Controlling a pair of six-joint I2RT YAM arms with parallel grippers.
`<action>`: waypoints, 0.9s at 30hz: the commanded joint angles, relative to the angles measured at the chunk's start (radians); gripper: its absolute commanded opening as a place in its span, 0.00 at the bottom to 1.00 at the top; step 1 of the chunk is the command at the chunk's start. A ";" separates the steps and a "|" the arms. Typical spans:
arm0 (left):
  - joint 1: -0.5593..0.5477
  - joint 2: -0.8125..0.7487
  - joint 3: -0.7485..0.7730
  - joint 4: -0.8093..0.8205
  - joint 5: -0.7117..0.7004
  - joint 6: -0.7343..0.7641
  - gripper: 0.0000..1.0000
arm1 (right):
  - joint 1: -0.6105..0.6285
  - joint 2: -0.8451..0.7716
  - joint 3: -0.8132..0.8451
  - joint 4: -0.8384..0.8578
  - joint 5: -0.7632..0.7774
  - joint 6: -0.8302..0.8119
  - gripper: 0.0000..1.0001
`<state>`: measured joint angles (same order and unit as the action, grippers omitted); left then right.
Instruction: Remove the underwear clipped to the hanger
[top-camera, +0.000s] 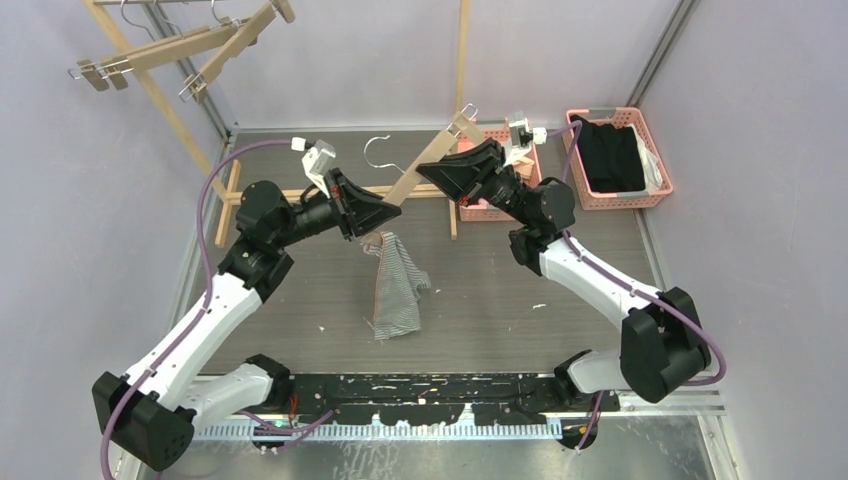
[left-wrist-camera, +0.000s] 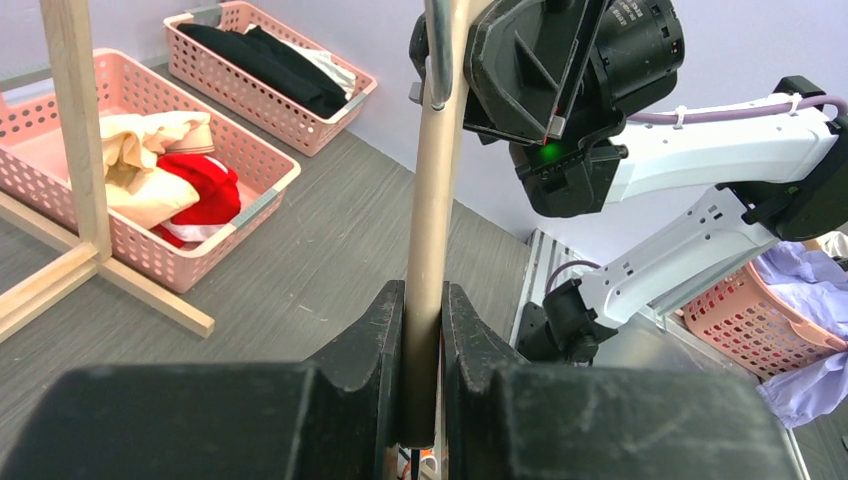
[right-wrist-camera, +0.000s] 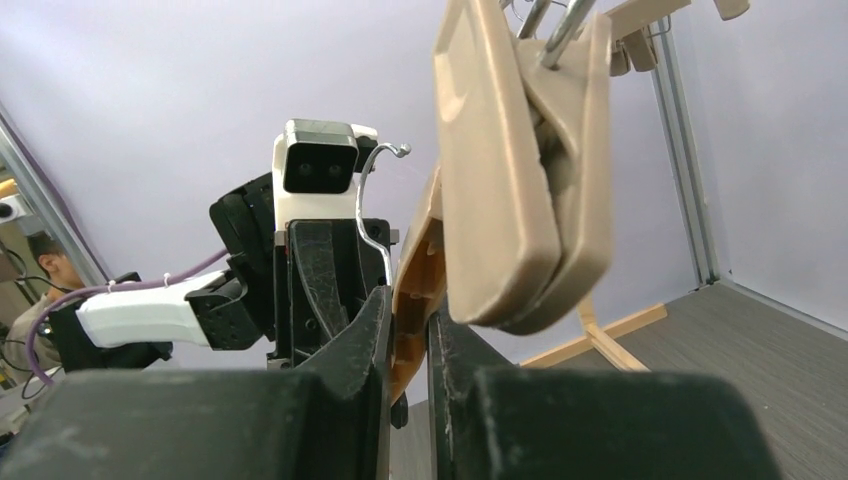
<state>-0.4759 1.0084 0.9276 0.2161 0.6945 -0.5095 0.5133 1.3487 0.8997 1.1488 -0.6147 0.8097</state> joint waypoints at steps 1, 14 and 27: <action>-0.013 -0.001 -0.005 0.093 -0.043 -0.049 0.03 | 0.005 0.008 0.027 0.075 -0.006 -0.077 0.01; -0.013 0.029 -0.014 0.193 0.036 -0.117 0.01 | 0.014 0.070 0.083 0.177 -0.076 0.027 0.08; -0.014 0.033 -0.030 0.249 0.018 -0.149 0.00 | 0.019 0.049 0.091 0.083 -0.059 -0.024 0.39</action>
<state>-0.4847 1.0473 0.8928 0.3809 0.7300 -0.6441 0.5220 1.4212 0.9569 1.2205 -0.6556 0.8219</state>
